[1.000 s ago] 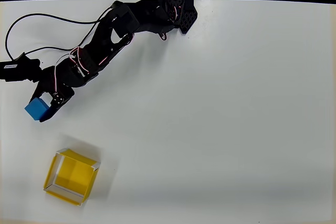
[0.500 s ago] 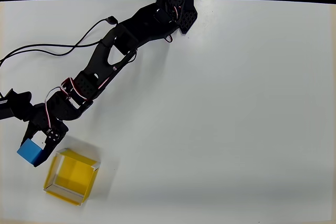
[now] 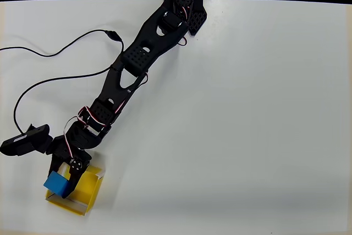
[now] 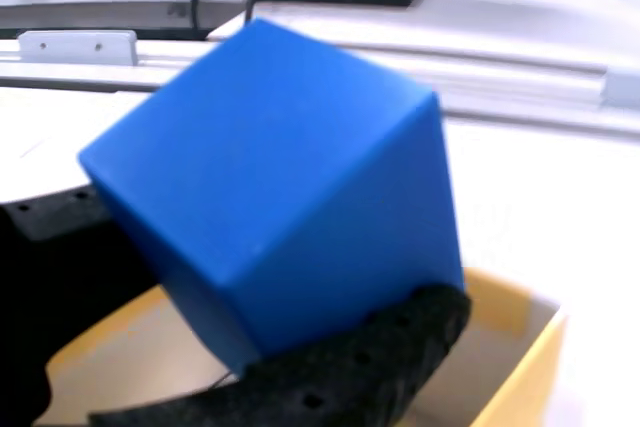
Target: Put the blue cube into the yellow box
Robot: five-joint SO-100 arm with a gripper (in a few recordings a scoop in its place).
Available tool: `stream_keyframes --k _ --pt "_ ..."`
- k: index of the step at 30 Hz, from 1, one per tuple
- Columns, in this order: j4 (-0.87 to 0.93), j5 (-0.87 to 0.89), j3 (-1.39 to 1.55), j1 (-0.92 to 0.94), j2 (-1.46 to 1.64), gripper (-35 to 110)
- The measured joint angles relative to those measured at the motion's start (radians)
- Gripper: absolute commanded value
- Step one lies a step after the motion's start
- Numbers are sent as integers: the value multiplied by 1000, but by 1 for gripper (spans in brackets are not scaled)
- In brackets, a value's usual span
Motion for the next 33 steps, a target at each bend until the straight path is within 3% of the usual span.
stream_keyframes --k 25,33 --pt "103 -17 -77 -25 -57 32" --pt "170 -25 92 -25 78 32"
